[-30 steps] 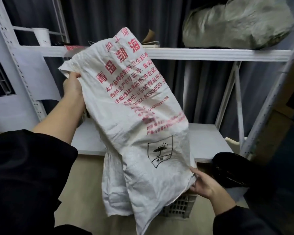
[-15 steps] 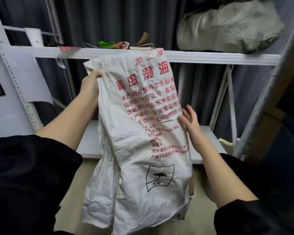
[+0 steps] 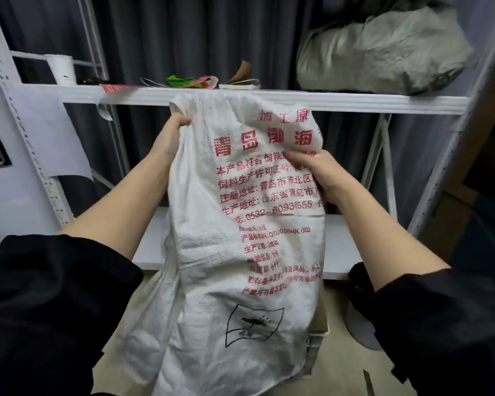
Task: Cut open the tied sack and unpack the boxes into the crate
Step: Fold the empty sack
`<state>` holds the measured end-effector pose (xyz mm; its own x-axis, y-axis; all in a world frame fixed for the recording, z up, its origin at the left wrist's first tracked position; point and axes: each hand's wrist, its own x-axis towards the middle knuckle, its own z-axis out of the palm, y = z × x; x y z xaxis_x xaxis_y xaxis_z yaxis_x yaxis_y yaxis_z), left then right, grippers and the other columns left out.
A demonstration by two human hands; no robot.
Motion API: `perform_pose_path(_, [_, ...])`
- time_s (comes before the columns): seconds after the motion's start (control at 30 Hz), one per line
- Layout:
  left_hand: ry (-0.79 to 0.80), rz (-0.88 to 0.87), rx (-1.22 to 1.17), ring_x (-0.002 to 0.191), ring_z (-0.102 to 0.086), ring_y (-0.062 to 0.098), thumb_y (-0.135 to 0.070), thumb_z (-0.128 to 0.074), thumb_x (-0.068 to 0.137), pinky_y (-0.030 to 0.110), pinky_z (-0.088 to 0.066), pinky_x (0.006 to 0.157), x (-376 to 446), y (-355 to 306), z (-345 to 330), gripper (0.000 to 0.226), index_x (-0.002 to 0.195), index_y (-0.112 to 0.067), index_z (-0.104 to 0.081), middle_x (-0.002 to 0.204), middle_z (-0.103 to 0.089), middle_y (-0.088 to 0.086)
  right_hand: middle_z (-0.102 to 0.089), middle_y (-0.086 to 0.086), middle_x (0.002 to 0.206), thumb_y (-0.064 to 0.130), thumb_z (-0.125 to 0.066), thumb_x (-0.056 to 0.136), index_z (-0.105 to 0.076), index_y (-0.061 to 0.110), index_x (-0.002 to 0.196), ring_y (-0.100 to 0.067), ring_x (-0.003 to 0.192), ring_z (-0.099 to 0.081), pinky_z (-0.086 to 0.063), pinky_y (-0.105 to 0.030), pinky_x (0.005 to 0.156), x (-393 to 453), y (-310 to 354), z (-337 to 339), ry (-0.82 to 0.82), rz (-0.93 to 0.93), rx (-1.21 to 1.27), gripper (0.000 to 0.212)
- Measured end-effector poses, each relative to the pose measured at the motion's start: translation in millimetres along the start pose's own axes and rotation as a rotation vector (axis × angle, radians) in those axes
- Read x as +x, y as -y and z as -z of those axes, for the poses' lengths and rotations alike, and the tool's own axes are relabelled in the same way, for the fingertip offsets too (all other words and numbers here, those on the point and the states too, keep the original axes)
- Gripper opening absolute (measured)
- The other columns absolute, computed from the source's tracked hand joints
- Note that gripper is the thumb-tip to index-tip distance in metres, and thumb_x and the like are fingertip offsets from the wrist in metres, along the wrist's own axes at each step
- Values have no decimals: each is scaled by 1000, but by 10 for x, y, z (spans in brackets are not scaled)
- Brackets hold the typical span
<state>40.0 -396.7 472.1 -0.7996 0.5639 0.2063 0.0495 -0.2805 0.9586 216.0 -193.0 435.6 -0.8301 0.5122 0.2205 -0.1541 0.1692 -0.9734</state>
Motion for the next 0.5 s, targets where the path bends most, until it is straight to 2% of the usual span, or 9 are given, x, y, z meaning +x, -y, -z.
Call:
perform_pose_path(0.07, [92,-22,40,93,-70,20,-46,-60,80,34,-54,88,-25,55,43,32,101,-23,-68,97,-73,1,-74,-6,96,22,-70,82,-69,16,103,-21,92,-70,-55,-34,82,18,-60,-28,-139,35,89,22])
perform_pose_path(0.13, [261,80,173,94,-71,11,-63,-64,69,29,-57,75,-160,167,88,65,121,-24,-59,109,-72,-2,-73,-5,96,22,-63,88,-68,16,104,-17,89,-71,-55,-29,76,30,-64,-35,-241,59,109,17])
perform_pose_path(0.2, [394,187,260,99,-69,11,-65,-77,49,28,-57,71,-197,341,174,104,138,-25,-40,121,-65,-2,-72,-5,94,20,-58,91,-67,16,102,-17,87,-71,-57,-29,74,73,-18,-7,-324,102,107,15])
perform_pose_path(0.3, [439,216,371,117,-57,17,-62,-87,29,38,-51,93,-200,606,246,137,146,-40,-18,134,-51,-9,-71,-4,94,19,-55,89,-66,17,100,-19,89,-69,-57,-34,82,156,109,18,-472,147,110,16])
perform_pose_path(0.37, [496,235,466,123,-50,12,-61,-88,29,36,-42,106,-239,741,187,143,148,-38,-11,140,-44,-11,-69,-1,91,18,-54,90,-64,13,107,-14,85,-66,-55,-27,73,204,198,35,-536,141,148,20])
perform_pose_path(0.43, [559,212,517,126,-46,6,-55,-90,38,27,-38,106,-289,838,89,140,150,-33,-8,144,-40,-12,-66,3,89,18,-53,91,-61,13,110,-10,82,-64,-51,-21,66,229,276,60,-577,142,177,21])
perform_pose_path(0.5, [543,141,613,130,-38,4,-42,-89,55,22,-32,106,-277,898,63,131,151,-29,-1,145,-32,-13,-65,4,90,18,-55,90,-59,13,112,-9,83,-63,-50,-21,66,234,321,116,-645,157,194,23])
